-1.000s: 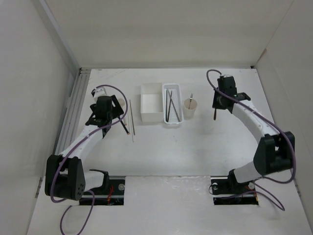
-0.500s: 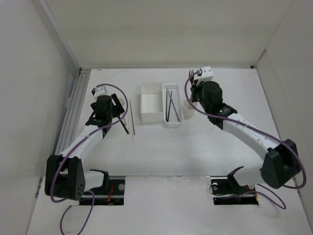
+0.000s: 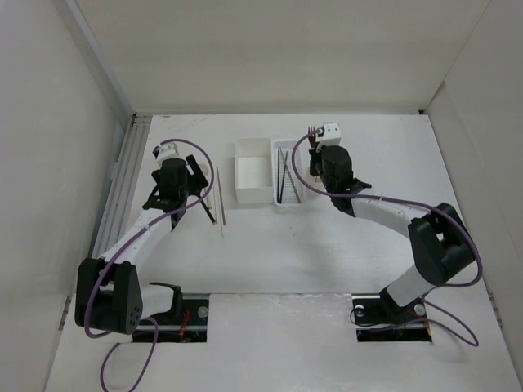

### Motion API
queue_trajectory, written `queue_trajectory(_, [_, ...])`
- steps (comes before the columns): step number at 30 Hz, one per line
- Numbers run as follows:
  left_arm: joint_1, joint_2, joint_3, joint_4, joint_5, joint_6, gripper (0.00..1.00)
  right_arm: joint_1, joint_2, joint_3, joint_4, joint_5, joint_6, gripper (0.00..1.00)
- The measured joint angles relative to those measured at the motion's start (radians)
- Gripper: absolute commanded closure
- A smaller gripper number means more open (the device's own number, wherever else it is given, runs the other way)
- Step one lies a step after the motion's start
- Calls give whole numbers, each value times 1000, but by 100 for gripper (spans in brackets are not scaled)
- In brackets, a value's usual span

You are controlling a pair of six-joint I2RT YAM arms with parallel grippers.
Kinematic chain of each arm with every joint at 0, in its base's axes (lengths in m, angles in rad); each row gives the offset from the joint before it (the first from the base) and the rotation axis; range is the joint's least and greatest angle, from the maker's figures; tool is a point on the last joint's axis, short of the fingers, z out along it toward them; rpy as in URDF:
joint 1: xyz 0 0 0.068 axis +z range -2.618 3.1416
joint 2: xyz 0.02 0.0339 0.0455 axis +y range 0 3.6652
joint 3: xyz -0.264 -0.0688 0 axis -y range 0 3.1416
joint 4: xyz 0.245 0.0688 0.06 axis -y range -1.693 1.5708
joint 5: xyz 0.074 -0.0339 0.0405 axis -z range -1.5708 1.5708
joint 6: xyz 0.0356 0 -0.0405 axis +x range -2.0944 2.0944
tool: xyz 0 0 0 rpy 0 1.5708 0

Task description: Sort the eating utensils into containers

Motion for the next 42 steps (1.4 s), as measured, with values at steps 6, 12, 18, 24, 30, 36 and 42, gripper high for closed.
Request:
queue_trajectory(6, [0,0,0,4,2,0,28,0,55,-13,66,40,12,100])
queue_trajectory(12, [0,3,0,11,2,0,28,-4,62,-42,130,59,27,94])
queue_trajectory(18, [0,4,0,15,3,0,31,-4,69,-64,170,67,42,59])
queue_trajectory(24, [0,4,-1,19,5,0,59,-4,31,-114,168,80,49,54])
queue_trajectory(30, [-9,11,-1,-2,2,1,61,16,-90,-128,169,99,12,49])
queue_trajectory(36, [-146,37,1,-78,-67,2,53,89,-198,-121,146,139,-19,47])
queue_trajectory(42, [-261,127,2,-168,-165,-40,57,109,-318,-121,66,151,-12,44])
